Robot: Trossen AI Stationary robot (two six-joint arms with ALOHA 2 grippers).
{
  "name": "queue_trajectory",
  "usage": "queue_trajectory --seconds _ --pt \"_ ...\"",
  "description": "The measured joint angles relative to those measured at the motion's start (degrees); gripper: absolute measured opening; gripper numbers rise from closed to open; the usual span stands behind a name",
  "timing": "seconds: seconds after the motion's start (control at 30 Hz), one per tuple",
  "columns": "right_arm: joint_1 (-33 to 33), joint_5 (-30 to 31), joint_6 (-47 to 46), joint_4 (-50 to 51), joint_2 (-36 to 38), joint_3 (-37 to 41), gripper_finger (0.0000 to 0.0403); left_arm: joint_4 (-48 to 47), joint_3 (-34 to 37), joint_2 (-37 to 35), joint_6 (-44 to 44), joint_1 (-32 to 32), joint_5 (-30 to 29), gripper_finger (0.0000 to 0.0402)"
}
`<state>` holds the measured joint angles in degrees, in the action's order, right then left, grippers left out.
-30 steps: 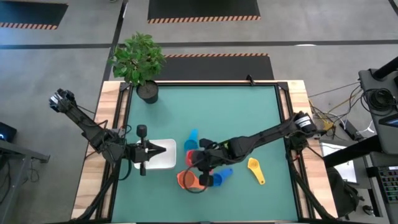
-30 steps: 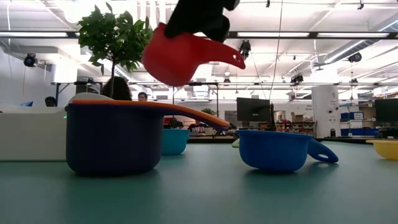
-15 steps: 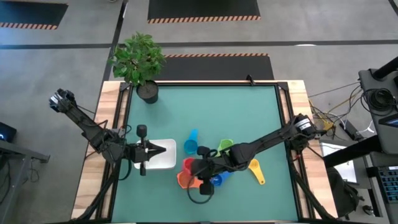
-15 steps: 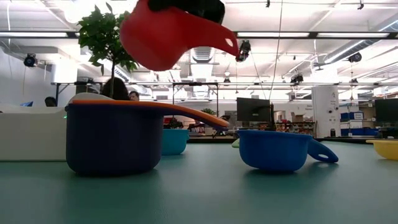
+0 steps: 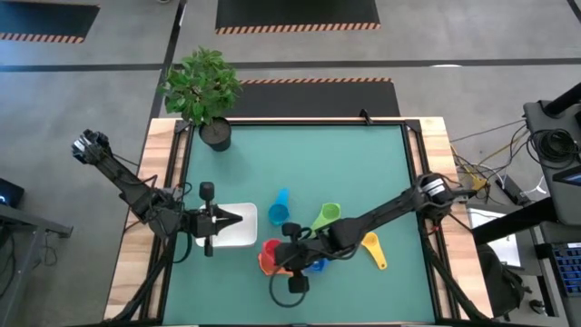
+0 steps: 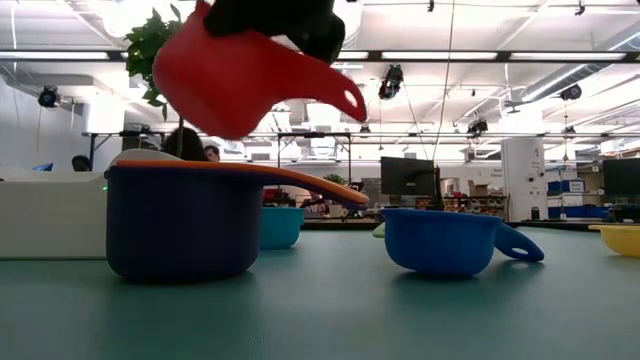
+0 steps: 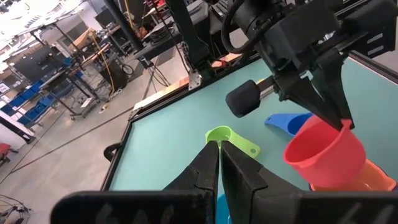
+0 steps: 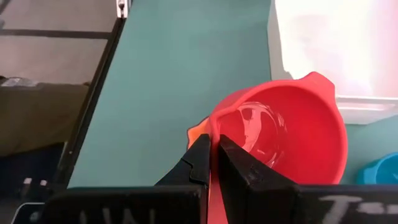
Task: Nest measuring cups in basket
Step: Stack the red measuring cup in the top of the purple measuring cup
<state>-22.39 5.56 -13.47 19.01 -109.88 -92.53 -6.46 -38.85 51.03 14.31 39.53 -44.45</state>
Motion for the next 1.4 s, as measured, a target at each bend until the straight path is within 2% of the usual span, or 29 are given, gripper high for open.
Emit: queue_trajectory --seconds 0.57,1.1,1.27,1.4 --pt "0.0 0.0 0.7 0.2 -2.4 0.0 0.0010 0.0 0.0 0.0 0.0 0.0 0.0 0.0000" --pt "0.0 0.5 0.5 -0.1 -2.4 0.0 0.0077 0.0 0.0 0.0 0.0 0.0 0.0 0.0000" --pt "0.0 0.5 0.4 0.4 -2.4 0.0 0.0083 0.0 0.0 0.0 0.0 0.0 0.0 0.0000" --pt "0.3 0.6 0.0 4.9 -1.3 0.1 0.0074 0.0 0.0 0.0 0.0 0.0 0.0 0.0000"
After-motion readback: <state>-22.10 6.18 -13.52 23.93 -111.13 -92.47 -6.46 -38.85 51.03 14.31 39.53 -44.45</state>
